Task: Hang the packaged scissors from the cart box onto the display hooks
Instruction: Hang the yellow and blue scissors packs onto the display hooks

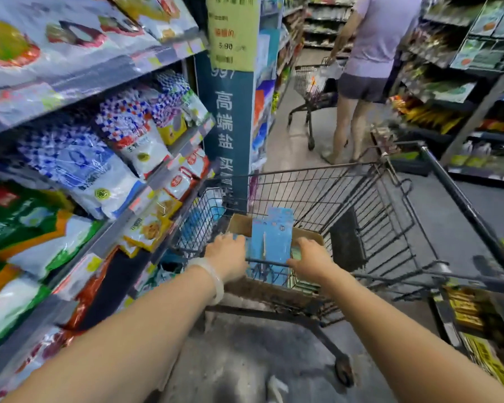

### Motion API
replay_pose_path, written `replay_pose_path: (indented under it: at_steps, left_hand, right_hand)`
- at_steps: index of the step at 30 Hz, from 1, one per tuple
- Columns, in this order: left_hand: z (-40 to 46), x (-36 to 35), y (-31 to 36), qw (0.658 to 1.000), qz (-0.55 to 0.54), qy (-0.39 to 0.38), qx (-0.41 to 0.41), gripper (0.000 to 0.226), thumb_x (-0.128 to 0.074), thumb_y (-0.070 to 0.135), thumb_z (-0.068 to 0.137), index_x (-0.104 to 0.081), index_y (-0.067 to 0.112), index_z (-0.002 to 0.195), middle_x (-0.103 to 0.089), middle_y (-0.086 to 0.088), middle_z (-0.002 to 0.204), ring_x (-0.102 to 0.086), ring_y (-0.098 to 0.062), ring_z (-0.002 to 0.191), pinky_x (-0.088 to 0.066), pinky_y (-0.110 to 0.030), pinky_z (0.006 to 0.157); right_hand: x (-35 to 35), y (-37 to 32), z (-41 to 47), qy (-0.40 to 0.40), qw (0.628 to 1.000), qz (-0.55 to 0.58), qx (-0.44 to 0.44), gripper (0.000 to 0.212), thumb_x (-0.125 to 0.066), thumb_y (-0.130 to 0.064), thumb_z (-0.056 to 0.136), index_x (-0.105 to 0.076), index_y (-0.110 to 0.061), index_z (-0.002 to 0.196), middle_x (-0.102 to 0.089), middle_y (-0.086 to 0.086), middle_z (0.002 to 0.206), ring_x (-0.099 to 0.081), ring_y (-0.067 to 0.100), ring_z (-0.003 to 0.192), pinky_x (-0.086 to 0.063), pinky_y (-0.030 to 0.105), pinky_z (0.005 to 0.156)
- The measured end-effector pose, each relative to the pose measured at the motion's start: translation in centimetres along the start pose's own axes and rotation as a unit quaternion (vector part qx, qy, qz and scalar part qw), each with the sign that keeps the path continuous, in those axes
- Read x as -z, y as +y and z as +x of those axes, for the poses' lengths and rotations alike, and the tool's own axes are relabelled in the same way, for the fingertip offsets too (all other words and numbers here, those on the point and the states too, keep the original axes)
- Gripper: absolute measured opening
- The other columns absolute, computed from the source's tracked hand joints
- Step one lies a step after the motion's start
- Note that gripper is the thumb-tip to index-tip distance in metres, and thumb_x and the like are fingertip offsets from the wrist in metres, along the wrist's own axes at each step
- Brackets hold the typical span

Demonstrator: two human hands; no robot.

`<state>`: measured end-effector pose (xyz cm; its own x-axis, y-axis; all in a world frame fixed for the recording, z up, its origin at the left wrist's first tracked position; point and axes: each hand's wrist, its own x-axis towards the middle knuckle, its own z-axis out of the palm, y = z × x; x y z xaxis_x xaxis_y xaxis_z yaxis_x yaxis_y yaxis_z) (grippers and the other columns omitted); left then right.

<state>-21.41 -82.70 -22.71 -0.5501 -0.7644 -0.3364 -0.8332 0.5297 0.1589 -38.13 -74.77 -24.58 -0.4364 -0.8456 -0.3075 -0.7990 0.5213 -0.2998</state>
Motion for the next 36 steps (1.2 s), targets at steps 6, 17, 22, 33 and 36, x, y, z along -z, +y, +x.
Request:
replay_pose_path:
  at_steps: [6,17,22,33,36]
  left_hand:
    - [11.8,-1.8,-1.6,0.996,-0.025,-0.074,0.051,0.064,-0.052,0.036,0.093,-0.025,0.013,0.146,-0.027,-0.014,0.150,-0.030,-0.034,0.136,-0.036,-0.045,0.107]
    - [28.1,-7.6,-2.5,0.955,-0.139,-0.232,0.119,0.059,-0.055,0.033,0.092,-0.030,0.011,0.142,-0.039,-0.013,0.144,-0.039,-0.029,0.132,-0.037,-0.033,0.104]
    - [31.7,-10.3,-2.9,0.941,-0.149,-0.272,0.137,0.060,-0.057,0.032,0.092,-0.030,0.015,0.143,-0.039,-0.012,0.143,-0.043,-0.029,0.130,-0.039,-0.032,0.102]
    - [35.4,-14.2,-4.2,0.905,-0.261,-0.283,0.179,0.075,-0.064,0.036,0.087,-0.025,0.015,0.147,-0.039,-0.005,0.147,-0.046,-0.025,0.129,-0.042,-0.033,0.100]
    - [35.1,-14.0,-4.4,0.882,-0.357,-0.235,0.197,0.072,-0.073,0.031,0.080,-0.035,0.011,0.138,-0.050,-0.003,0.137,-0.051,-0.021,0.122,-0.043,-0.033,0.101]
  right_hand:
    - [-1.5,1.7,13.3,-0.075,0.995,0.059,-0.019,0.058,-0.054,-0.034,0.091,-0.035,-0.009,0.139,-0.043,0.014,0.140,-0.047,0.033,0.123,-0.042,0.040,0.100]
    - [-7.6,4.9,28.7,-0.215,0.959,0.156,-0.103,0.057,-0.062,-0.025,0.087,-0.038,-0.005,0.135,-0.052,0.014,0.132,-0.054,0.028,0.118,-0.044,0.031,0.092]
    - [-11.1,4.8,31.7,-0.204,0.925,0.278,-0.161,0.064,-0.070,-0.015,0.082,-0.036,-0.006,0.135,-0.051,0.010,0.134,-0.051,0.025,0.123,-0.041,0.025,0.091]
    - [-16.3,5.9,34.5,-0.117,0.914,0.306,-0.240,0.014,-0.057,-0.018,0.091,-0.054,-0.005,0.087,-0.058,0.010,0.083,-0.054,0.025,0.080,-0.038,0.029,0.060]
    - [-15.1,5.9,34.6,-0.099,0.879,0.417,-0.211,0.009,-0.058,-0.016,0.089,-0.053,-0.011,0.083,-0.056,0.006,0.078,-0.054,0.023,0.077,-0.047,0.026,0.067]
